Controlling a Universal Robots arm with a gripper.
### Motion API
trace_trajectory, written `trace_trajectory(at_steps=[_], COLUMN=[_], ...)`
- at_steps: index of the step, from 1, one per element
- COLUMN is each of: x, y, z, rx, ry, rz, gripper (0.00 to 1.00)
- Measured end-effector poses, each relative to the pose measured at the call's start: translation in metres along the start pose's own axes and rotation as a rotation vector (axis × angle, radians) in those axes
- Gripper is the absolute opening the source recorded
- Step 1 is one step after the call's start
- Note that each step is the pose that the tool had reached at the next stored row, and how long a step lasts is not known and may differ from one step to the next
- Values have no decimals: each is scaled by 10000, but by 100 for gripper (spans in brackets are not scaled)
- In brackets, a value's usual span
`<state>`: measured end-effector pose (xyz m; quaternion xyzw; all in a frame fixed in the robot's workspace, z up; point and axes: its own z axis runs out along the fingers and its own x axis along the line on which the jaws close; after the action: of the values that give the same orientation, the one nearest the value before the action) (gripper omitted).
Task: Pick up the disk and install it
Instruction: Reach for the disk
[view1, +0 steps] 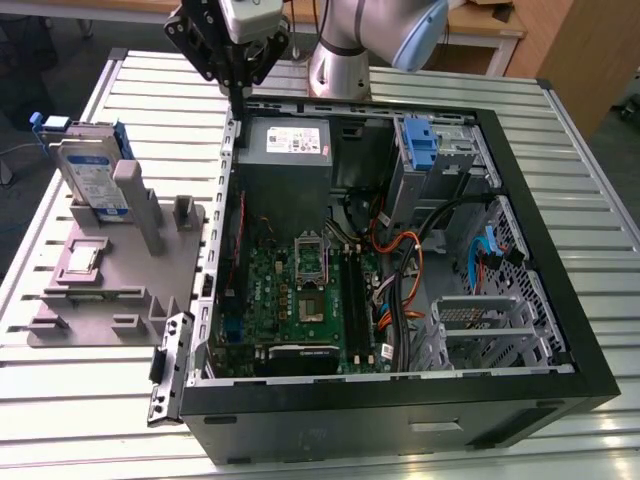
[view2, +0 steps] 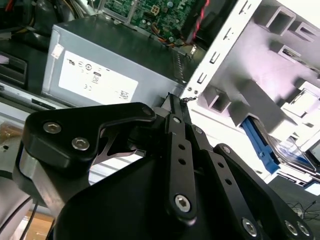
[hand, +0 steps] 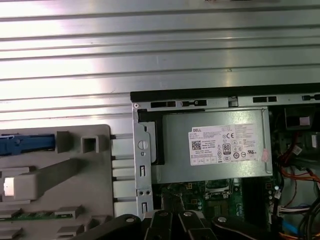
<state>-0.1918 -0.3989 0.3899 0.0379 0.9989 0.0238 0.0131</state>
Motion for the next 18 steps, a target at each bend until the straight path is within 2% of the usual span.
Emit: trace_trajectory(at_steps=[11, 14, 15, 18], x=[358, 436, 484, 562], y=[-27, -32, -34, -38], z=[11, 16, 19, 24], rx=[1, 0, 0, 0], ry=[0, 0, 0, -1], rz=[1, 2, 5, 9], gripper=[11, 11, 11, 11])
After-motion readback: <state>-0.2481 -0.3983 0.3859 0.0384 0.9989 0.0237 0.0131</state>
